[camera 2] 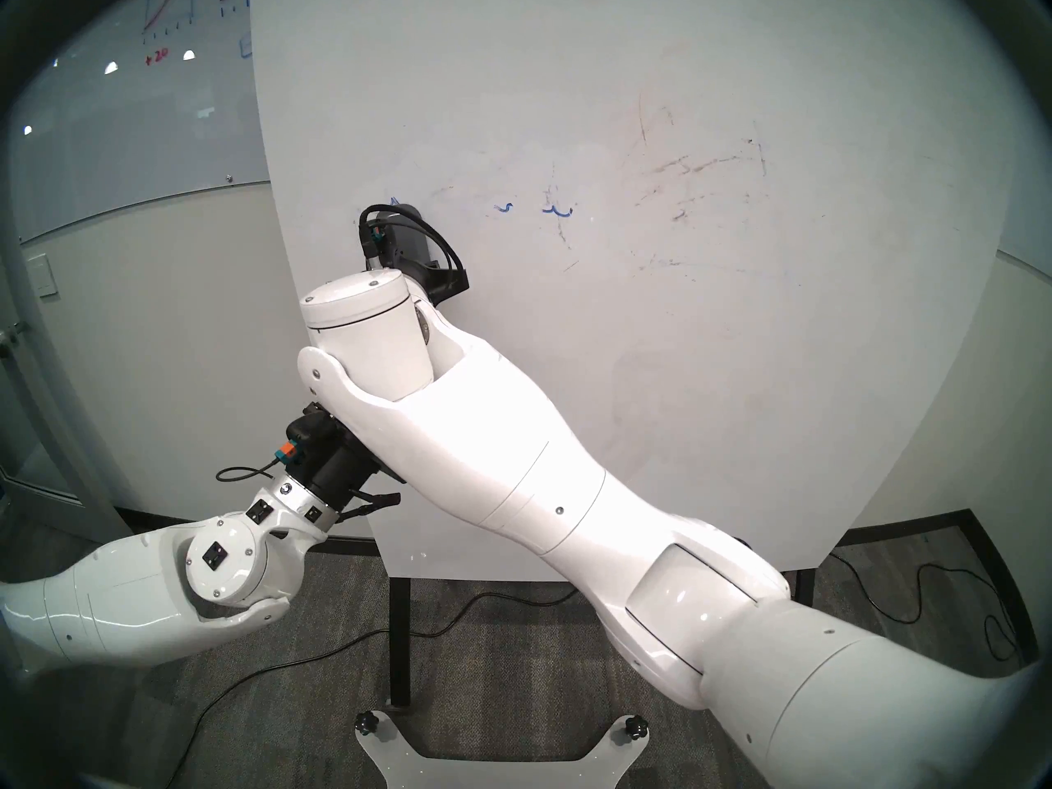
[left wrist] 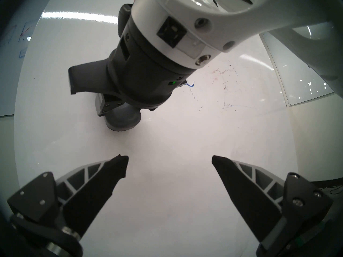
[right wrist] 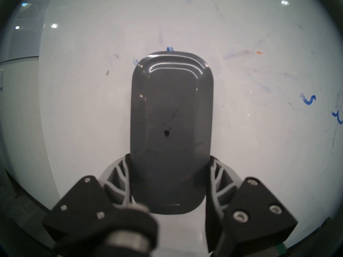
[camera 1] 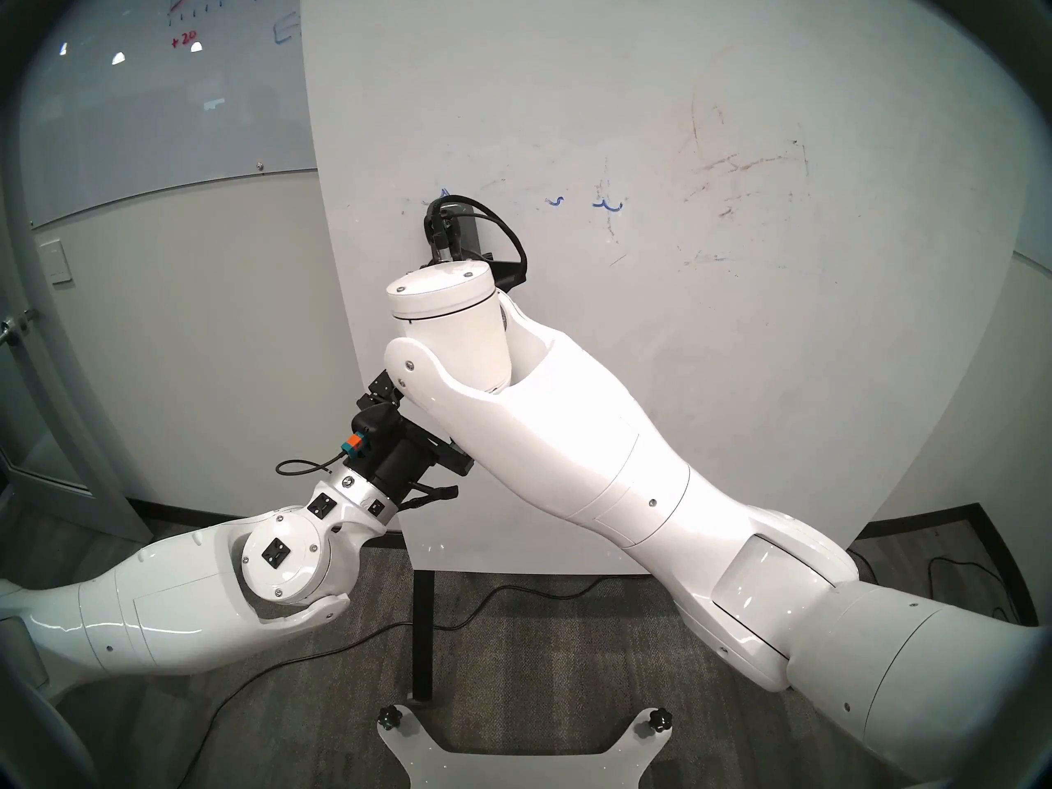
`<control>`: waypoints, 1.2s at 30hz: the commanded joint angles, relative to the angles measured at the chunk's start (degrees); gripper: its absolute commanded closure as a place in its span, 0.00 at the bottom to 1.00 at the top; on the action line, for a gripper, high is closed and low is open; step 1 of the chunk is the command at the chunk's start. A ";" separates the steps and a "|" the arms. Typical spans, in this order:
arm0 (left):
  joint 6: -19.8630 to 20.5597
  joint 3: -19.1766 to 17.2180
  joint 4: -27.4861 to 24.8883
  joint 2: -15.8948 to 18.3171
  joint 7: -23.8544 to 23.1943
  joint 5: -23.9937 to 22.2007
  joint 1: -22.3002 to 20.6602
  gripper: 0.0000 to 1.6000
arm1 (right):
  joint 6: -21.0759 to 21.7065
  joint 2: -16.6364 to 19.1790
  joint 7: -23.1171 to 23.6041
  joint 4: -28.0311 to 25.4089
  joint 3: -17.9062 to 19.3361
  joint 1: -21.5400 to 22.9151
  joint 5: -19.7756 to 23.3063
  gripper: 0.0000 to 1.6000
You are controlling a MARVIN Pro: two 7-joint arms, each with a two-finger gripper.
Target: Erase all marks on the whiteboard with the eraser
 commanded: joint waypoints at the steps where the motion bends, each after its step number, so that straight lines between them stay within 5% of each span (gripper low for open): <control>1: -0.51 -0.56 -0.58 0.00 0.00 -0.02 -0.51 0.00 | -0.70 -0.41 0.50 0.19 0.53 1.48 -0.24 1.00; 19: -0.46 -0.54 -0.57 -0.01 0.02 0.00 -0.53 0.00 | -1.18 -4.17 2.68 6.75 0.05 6.20 -1.03 1.00; 36: -0.46 -0.53 -0.57 -0.01 0.03 0.00 -0.54 0.00 | -1.23 -4.80 3.03 7.60 0.42 7.19 -1.89 1.00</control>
